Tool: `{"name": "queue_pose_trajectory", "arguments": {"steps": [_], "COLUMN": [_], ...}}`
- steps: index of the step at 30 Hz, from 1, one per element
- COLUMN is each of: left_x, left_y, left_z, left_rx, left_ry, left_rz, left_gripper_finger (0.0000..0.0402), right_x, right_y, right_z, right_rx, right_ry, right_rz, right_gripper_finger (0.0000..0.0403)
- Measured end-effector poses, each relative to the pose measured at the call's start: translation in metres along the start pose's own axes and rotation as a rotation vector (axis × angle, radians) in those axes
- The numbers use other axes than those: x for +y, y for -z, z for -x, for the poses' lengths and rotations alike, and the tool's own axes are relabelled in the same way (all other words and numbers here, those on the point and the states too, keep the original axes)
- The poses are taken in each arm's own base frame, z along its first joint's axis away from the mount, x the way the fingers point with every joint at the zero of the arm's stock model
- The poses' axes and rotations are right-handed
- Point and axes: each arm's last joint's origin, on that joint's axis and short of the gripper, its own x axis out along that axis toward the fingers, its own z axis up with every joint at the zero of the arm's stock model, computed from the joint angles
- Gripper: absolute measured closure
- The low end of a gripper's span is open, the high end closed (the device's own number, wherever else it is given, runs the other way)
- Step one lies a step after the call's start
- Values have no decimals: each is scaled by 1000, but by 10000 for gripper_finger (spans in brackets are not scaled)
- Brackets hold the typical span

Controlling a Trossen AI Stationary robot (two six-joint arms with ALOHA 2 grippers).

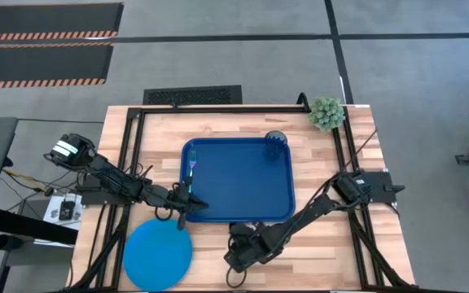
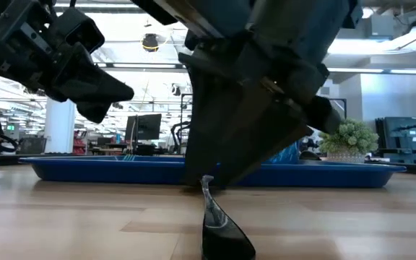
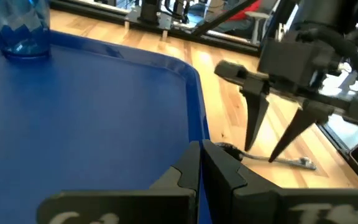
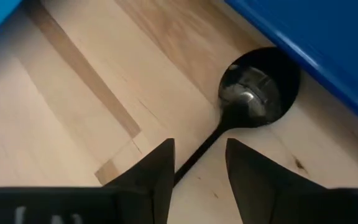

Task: Pick and place plate/cup/fork/spoon on tray
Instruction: Put the black spoon on the right side of the fork on the blue tray

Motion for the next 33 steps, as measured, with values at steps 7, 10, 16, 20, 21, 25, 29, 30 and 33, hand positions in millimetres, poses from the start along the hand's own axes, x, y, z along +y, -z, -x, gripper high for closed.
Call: {"name": "queue_pose_trajectory", "arguments": {"steps": [7,10,16,20,21,25,29,30,33], "left_x": [0,0,0,1,1,1,1,1,1], "left_y": [-1,-1,-2,-2,-2,-2,-2,-2,-2], "left_z": [0,0,0,0,0,0,0,0,0], "left_rx": [-20,-18,-24,-24,-24,-25,-25,-25,-25], "left_ry": [-17,-20,-26,-27,-28,-29,-29,-29,-29], "left_rz": [17,20,21,25,25,27,32,32,32], "left_gripper_finger": [401,401,401,401,401,401,401,401,401], "right_x": [-5,-5,-6,-5,-5,-5,-5,-5,-4], "right_y": [-3,-2,-3,-2,-2,0,0,0,-1], "right_z": [-7,-7,-7,-7,-6,-6,-5,-5,-1], "right_rx": [7,6,4,7,8,30,38,38,49], "right_ry": [42,52,54,52,51,49,45,44,28], "right_rz": [-7,1,15,26,30,60,117,132,181], "right_gripper_finger": [279,307,364,384,385,382,378,378,384]}}
